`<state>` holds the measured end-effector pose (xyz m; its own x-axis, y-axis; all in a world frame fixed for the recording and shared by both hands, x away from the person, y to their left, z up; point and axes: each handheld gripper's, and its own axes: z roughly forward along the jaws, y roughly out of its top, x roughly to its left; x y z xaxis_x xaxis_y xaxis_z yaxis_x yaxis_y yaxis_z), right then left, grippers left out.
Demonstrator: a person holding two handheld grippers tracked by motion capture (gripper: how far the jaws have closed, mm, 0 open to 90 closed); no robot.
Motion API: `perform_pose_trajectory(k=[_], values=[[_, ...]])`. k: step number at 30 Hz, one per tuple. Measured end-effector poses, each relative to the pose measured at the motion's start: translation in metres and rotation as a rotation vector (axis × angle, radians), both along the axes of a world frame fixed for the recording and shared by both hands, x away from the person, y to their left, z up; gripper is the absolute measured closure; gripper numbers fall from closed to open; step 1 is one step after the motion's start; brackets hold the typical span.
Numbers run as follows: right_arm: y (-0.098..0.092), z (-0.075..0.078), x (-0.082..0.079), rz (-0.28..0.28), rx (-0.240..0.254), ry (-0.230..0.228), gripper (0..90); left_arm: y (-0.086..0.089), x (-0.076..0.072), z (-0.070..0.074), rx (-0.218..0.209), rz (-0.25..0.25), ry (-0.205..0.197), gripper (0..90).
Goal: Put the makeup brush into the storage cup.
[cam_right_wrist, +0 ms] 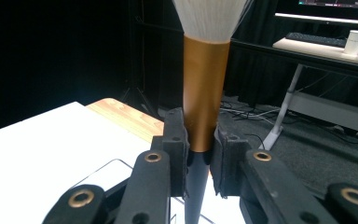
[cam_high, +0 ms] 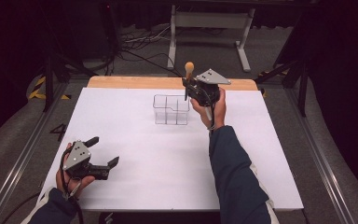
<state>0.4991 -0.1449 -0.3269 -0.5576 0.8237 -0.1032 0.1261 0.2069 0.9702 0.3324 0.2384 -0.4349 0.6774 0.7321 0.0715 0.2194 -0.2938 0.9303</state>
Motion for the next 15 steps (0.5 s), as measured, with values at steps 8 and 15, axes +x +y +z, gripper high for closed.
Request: perform_pose_trajectory(k=[8, 15], values=[[0.004, -0.008, 0.005, -0.006, -0.001, 0.02, 78.1, 0.0, 0.0, 0.0, 0.008, 0.002, -0.001, 1.5], [0.005, -0.015, 0.008, -0.012, -0.002, 0.036, 78.1, 0.0, 0.0, 0.0, 0.007, -0.001, 0.0, 1.4]])
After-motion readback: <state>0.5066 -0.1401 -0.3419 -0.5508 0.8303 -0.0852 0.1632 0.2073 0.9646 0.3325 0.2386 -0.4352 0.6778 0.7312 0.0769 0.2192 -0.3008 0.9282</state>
